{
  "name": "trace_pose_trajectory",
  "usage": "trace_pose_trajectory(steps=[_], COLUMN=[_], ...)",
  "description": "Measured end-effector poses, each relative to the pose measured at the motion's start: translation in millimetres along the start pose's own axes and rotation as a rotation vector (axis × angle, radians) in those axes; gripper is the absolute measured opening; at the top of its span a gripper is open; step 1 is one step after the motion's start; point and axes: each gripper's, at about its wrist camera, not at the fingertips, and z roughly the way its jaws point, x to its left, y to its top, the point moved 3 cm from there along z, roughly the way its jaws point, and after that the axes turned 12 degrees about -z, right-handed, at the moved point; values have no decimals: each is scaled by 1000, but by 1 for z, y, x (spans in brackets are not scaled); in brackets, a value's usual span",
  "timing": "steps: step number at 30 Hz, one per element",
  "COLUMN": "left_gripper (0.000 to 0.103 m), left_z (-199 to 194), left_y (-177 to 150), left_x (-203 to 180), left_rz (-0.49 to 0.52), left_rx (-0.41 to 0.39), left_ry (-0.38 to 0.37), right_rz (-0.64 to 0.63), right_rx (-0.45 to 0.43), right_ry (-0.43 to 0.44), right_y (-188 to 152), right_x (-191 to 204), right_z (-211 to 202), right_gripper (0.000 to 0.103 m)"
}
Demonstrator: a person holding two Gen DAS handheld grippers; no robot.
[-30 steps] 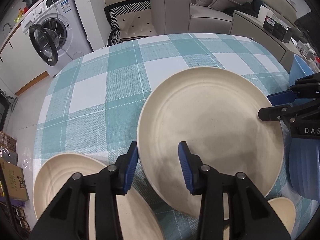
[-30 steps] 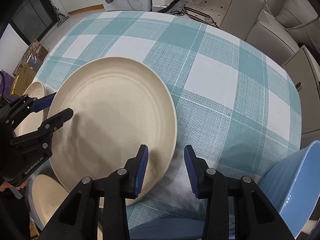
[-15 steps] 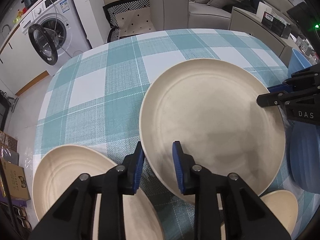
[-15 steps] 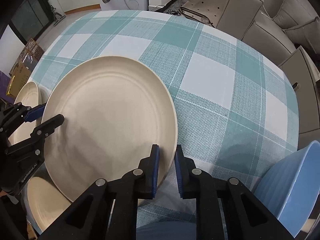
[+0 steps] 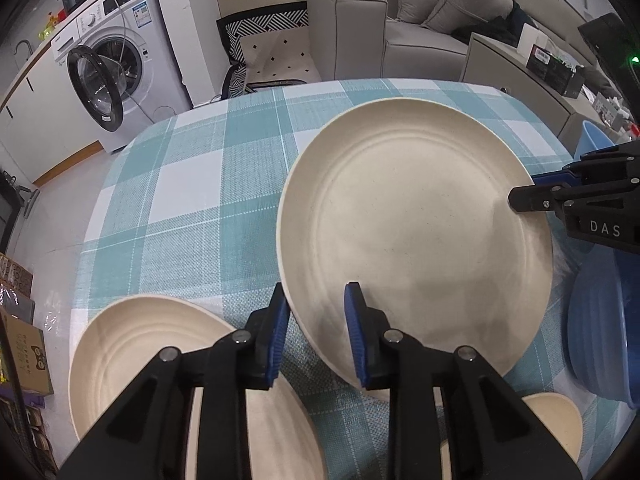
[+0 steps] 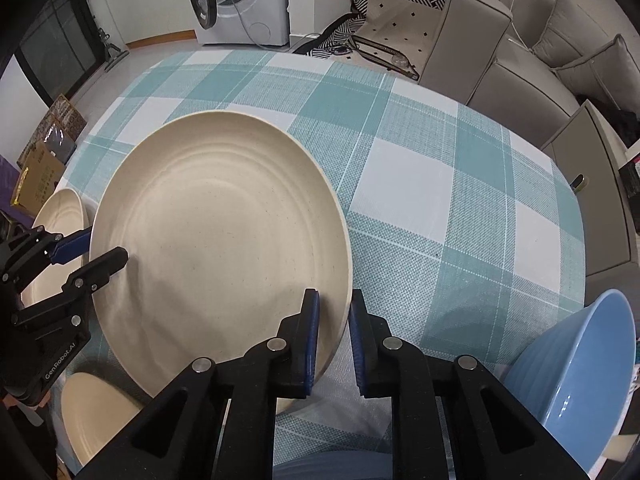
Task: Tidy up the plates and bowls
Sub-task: 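Carry the tilted cream plate with the right gripper toward another cream plate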
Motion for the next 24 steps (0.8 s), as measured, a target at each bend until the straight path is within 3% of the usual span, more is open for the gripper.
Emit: trace_pose_trajectory(steps=[24], left_gripper=[26], left_z=[-47], left_y=[10], left_x=[13], left_rz=[-55], left_rx=[-123], left_ry=[-7], right_rz=[2], right_rx=[-147], right_ry=[-17], right_y=[12], right_x=[10], right_z=[-49], right_gripper=[15])
